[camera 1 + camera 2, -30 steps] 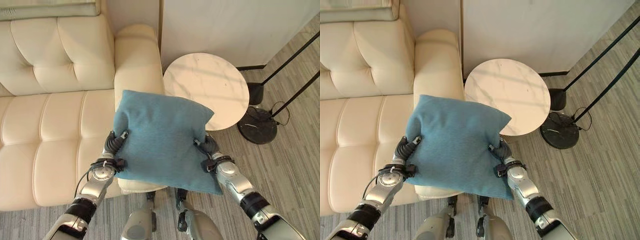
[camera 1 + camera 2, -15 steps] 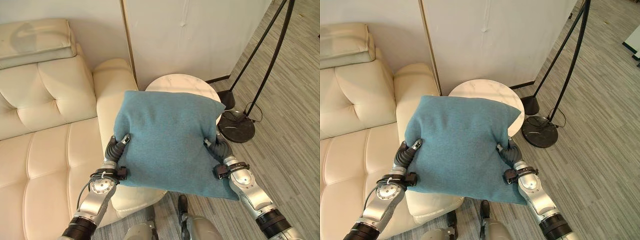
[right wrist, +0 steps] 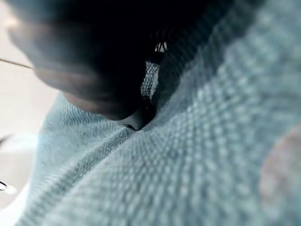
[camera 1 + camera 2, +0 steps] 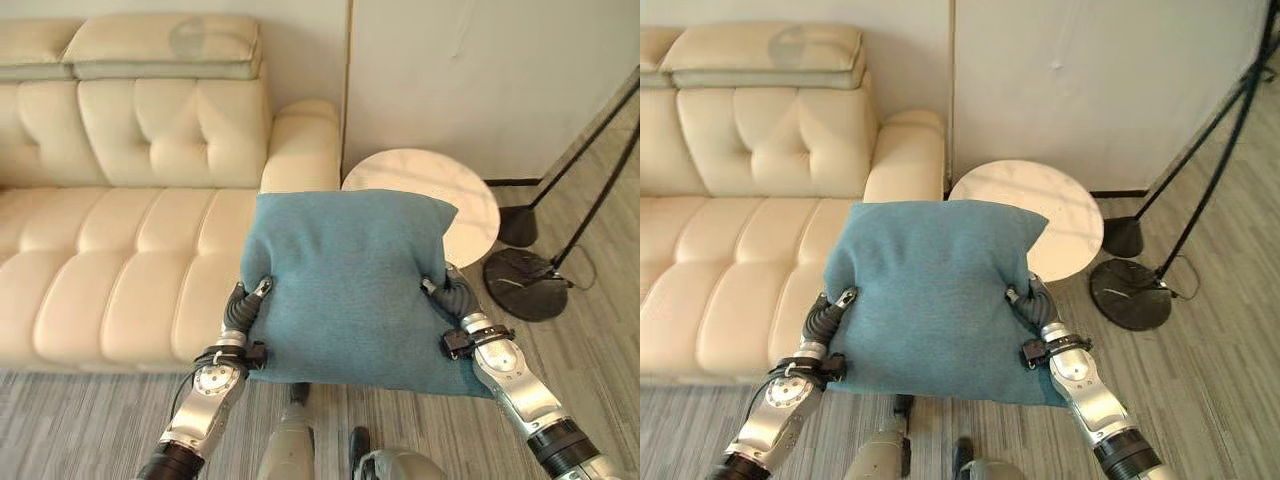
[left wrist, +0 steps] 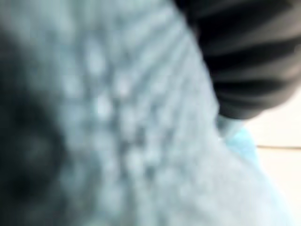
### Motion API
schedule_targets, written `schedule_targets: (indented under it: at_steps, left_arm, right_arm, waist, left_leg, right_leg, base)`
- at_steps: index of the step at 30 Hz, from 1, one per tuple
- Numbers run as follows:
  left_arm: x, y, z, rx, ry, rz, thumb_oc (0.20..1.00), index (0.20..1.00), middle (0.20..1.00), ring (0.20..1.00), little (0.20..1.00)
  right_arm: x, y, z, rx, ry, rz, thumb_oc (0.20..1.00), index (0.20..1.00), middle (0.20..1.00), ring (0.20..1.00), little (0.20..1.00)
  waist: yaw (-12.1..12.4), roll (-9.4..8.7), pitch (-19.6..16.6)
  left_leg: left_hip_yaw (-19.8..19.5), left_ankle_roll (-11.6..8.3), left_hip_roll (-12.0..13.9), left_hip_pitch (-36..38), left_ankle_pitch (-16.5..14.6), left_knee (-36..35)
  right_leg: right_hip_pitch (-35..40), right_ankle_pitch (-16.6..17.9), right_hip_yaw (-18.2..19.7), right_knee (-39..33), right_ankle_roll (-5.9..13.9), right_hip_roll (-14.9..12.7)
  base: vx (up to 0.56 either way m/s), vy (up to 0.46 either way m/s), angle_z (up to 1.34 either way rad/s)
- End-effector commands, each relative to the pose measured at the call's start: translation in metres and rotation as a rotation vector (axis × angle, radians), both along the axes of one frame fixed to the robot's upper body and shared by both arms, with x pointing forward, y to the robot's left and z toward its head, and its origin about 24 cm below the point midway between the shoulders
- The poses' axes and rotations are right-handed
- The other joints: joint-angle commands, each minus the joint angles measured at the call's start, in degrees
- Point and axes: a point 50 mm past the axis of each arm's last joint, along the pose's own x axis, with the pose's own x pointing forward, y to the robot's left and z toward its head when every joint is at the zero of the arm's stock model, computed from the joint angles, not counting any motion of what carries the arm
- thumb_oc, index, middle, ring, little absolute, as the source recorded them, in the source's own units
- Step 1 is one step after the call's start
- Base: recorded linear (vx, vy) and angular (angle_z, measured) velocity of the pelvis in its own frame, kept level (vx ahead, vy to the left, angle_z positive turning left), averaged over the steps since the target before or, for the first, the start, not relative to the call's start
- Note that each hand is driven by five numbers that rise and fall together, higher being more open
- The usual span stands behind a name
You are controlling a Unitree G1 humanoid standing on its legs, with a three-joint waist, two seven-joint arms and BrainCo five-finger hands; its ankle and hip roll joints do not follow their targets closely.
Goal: Pick up all the scattered cushions and arrange them neatly on the sofa.
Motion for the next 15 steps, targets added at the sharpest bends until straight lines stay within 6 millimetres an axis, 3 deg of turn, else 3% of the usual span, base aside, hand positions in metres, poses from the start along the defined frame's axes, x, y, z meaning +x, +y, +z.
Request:
schedule_targets:
  at_steps: [1,4,8,15]
  left_arm:
    - [0.015,-0.064,0.072,-0.141,-0.364,-0.319,0.2,0.2,0.2,0.2,0.2]
    - [0.015,-0.072,0.071,-0.142,-0.351,-0.35,0.2,0.2,0.2,0.2,0.2]
    - [0.012,-0.069,0.063,-0.101,-0.315,-0.353,0.2,0.2,0.2,0.2,0.2]
    - [0.008,-0.047,0.051,-0.042,-0.268,-0.316,0.2,0.2,0.2,0.2,0.2]
  right_arm:
    - [-0.001,0.043,0.048,0.173,-0.259,0.185,0.2,0.2,0.2,0.2,0.2]
    - [-0.006,0.033,0.043,0.174,-0.245,0.142,0.2,0.2,0.2,0.2,0.2]
    - [-0.009,0.033,0.038,0.193,-0.22,0.133,0.2,0.2,0.2,0.2,0.2]
    - [-0.011,0.044,0.032,0.219,-0.191,0.164,0.2,0.2,0.2,0.2,0.2]
  waist:
    - [-3.7,-2.48,-4.5]
    - [-6.3,-1.16,-5.7]
    - [-6.4,-1.21,-5.7]
    - [-4.9,-2.19,-4.7]
  left_leg:
    - [4.2,2.16,-2.9,8.8,-5.8,1.2]
    - [11.0,1.16,-0.1,15.5,-5.6,-4.6]
    - [10.1,1.47,-1.3,15.7,-5.0,-6.7]
    - [7.8,3.91,-3.8,15.3,-5.6,-7.9]
  right_leg:
    - [6.5,-1.4,1.3,-8.6,9.91,-2.6]
    - [6.9,-1.4,-4.2,-9.4,10.65,-4.1]
    - [7.6,-0.3,-6.5,-9.1,11.32,-5.6]
    - [5.2,0.1,-1.7,-5.5,12.93,-6.4]
  base:
    - [-0.06,0.113,0.88]
    - [-0.06,0.156,1.19]
    - [0.03,0.161,1.0]
    - [0.05,0.116,0.16]
